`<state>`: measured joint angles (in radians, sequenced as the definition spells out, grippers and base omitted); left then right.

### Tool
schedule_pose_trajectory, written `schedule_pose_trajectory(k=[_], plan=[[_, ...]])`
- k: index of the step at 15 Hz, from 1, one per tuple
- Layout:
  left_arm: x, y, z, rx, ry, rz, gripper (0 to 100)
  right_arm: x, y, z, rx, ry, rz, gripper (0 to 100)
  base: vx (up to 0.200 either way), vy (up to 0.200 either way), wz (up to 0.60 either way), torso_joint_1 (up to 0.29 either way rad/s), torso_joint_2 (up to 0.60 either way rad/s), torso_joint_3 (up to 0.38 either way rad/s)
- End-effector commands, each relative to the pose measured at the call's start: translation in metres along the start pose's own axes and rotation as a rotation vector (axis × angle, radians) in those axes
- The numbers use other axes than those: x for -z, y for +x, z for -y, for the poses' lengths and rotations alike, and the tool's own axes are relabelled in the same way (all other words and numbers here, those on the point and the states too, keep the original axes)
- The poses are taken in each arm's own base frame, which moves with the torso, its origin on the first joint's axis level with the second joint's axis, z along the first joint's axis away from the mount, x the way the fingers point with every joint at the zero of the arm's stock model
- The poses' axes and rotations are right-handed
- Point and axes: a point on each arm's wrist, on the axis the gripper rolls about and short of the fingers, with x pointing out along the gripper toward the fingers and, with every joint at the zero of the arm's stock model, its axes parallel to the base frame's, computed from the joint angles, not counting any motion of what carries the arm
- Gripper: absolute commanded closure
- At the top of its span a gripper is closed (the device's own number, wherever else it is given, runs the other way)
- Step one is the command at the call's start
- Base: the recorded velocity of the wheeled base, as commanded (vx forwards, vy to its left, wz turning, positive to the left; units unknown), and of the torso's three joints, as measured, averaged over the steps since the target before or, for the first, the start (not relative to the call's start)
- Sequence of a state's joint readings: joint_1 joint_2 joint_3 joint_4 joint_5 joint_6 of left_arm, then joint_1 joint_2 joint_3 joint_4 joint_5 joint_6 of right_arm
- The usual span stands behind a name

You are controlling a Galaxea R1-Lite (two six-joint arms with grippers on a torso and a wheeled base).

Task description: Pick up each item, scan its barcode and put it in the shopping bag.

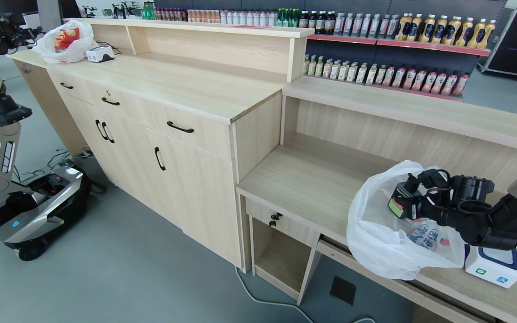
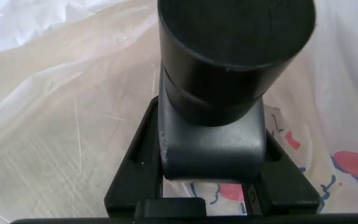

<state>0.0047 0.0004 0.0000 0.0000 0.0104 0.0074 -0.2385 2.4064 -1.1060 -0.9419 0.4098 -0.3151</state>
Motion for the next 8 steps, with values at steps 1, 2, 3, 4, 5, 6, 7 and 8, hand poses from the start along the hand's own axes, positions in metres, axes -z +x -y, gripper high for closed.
schedule_pose_trajectory(k=[1,2,3,4,5,6,7,8], plan=[[0.000,0.000,0.000,0.000,0.000,0.000,100,0.007,0.004,-0.001,-0.006,0.002,-0.011,0,0.000,0.000,0.00,0.000,0.00,0.000],[0.000,0.000,0.000,0.000,0.000,0.000,100,0.008,0.004,-0.001,-0.006,0.004,-0.013,0,0.000,0.000,0.00,0.000,0.00,0.000],[0.000,0.000,0.000,0.000,0.000,0.000,100,0.009,0.003,-0.002,-0.007,0.007,-0.020,0,0.000,0.000,0.00,0.000,0.00,0.000],[0.000,0.000,0.000,0.000,0.000,0.000,100,0.009,-0.001,-0.001,-0.005,0.009,-0.023,0,0.000,0.000,0.00,0.000,0.00,0.000],[0.000,0.000,0.000,0.000,0.000,0.000,100,0.000,-0.008,-0.001,0.001,0.007,-0.013,0,0.000,0.000,0.00,0.000,0.00,0.000],[0.000,0.000,0.000,0.000,0.000,0.000,100,-0.012,-0.020,-0.003,0.002,0.003,-0.002,0,0.000,0.000,0.00,0.000,0.00,0.000],[0.000,0.000,0.000,0.000,0.000,0.000,100,-0.028,-0.041,-0.007,0.007,-0.002,0.010,0,0.000,0.000,0.00,0.000,0.00,0.000],[0.000,0.000,0.000,0.000,0.000,0.000,100,-0.030,-0.045,-0.007,0.008,-0.003,0.013,0,0.000,0.000,0.00,0.000,0.00,0.000]])
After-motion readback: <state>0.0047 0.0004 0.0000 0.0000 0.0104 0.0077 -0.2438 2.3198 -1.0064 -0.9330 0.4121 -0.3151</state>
